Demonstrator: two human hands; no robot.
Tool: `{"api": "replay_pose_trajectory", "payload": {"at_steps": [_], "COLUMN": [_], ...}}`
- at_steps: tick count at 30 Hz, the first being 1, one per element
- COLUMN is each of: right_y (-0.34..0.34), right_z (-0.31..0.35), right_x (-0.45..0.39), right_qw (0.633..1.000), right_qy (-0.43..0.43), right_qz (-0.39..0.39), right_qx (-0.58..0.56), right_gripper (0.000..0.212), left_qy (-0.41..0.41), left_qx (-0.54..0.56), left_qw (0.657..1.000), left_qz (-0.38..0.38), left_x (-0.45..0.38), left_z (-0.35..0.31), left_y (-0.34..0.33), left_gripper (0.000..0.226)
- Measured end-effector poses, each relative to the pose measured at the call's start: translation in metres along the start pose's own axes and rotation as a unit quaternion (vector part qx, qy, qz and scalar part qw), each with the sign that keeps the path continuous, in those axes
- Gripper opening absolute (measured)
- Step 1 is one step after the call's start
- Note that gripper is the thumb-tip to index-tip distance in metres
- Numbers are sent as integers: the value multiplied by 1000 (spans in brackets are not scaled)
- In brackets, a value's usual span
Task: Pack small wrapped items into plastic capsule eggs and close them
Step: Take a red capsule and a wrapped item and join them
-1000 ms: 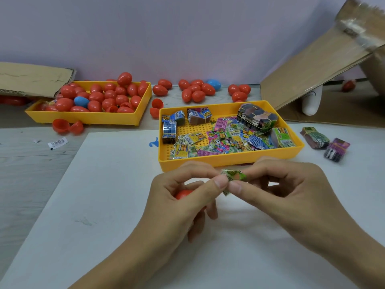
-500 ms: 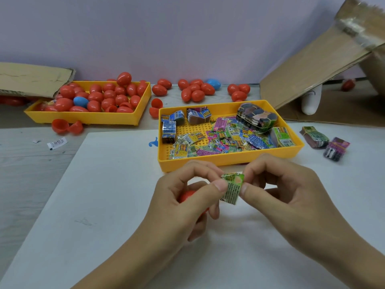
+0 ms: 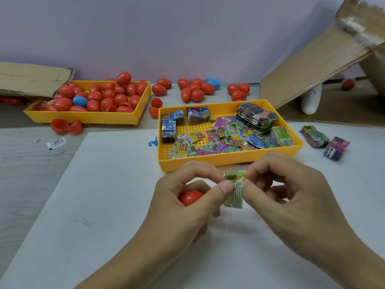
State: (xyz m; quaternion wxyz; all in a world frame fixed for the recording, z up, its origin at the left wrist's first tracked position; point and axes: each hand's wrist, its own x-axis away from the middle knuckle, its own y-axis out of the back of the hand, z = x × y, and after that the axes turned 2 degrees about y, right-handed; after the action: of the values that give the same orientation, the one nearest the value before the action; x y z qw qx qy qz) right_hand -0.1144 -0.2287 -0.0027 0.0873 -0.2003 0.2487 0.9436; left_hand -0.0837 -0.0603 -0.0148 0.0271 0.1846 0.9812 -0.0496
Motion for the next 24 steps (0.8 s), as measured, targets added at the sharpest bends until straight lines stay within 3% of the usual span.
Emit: {"api": "replay_pose_trajectory", "payload": {"at_steps": [3, 9, 17, 24], "right_y": [0, 0, -2, -2], "right_z": [1, -3, 1, 3], "right_x": [1, 3, 3, 4], "right_qw": [998, 993, 998, 996], "right_qy": [34, 46, 19, 49], "right_qz": [-26, -70, -55, -55], "right_qx": [35, 85, 17, 57], "right_gripper": [11, 16, 15, 10], "left_qy": [6, 12, 45, 17], "left_qx": [-26, -26, -29, -40], "left_qw": [1000, 1000, 998, 999], "left_qz": [-6, 0, 24, 0], "left_x": [1, 3, 1, 1], "left_z": [0, -2, -3, -2], "left_y": [0, 2, 3, 2], "left_gripper": [11, 25, 35, 16]}}
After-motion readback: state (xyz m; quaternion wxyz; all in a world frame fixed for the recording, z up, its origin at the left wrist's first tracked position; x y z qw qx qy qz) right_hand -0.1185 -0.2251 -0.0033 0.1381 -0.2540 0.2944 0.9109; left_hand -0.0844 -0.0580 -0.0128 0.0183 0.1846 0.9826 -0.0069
